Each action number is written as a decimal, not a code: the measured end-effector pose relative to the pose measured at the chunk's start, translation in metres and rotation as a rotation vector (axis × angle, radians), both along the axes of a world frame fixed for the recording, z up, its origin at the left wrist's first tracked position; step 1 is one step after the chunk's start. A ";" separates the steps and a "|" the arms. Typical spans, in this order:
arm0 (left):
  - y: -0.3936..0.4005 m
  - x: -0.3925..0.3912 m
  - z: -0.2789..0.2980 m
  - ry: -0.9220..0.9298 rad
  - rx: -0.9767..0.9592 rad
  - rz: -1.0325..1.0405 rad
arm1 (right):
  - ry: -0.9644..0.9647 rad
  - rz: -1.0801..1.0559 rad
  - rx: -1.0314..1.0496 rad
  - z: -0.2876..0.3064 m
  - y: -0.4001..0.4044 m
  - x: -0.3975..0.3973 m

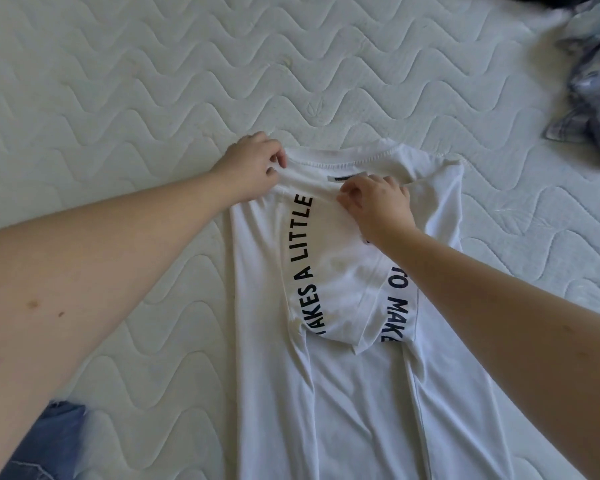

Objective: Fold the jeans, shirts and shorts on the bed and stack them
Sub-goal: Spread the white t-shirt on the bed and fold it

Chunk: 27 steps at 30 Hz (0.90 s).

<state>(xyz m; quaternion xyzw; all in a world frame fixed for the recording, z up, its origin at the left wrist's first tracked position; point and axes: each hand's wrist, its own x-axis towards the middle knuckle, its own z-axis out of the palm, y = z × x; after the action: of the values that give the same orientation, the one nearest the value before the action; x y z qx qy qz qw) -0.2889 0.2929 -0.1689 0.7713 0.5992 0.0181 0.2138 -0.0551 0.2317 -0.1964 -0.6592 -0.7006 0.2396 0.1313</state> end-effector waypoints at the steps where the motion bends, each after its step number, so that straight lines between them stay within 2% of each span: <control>1: -0.005 0.018 0.001 -0.069 -0.014 -0.021 | -0.031 -0.016 0.013 0.001 0.002 0.015; 5: -0.023 0.081 -0.006 -0.181 -0.102 -0.105 | -0.221 0.013 -0.022 0.004 0.017 0.067; 10: -0.026 0.142 -0.019 -0.111 -0.133 -0.084 | -0.453 0.155 -0.090 0.013 0.037 0.113; 15: -0.026 0.176 -0.025 -0.043 -0.137 -0.065 | -0.503 0.192 -0.160 0.022 0.047 0.137; 18: -0.028 0.186 -0.024 -0.136 -0.217 0.018 | -0.551 0.201 -0.180 0.026 0.047 0.148; 23: -0.024 0.196 -0.019 -0.121 -0.239 0.003 | -0.482 0.208 0.035 0.034 0.056 0.160; 27: -0.020 0.199 -0.019 -0.174 -0.239 0.095 | -0.455 0.207 0.206 0.032 0.062 0.154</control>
<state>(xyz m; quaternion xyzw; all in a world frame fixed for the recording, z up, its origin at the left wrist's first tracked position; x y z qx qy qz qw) -0.0902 0.2728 -0.1879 0.7067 0.6120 0.0236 0.3542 0.0988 0.2940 -0.1644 -0.6039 -0.7966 0.0247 0.0116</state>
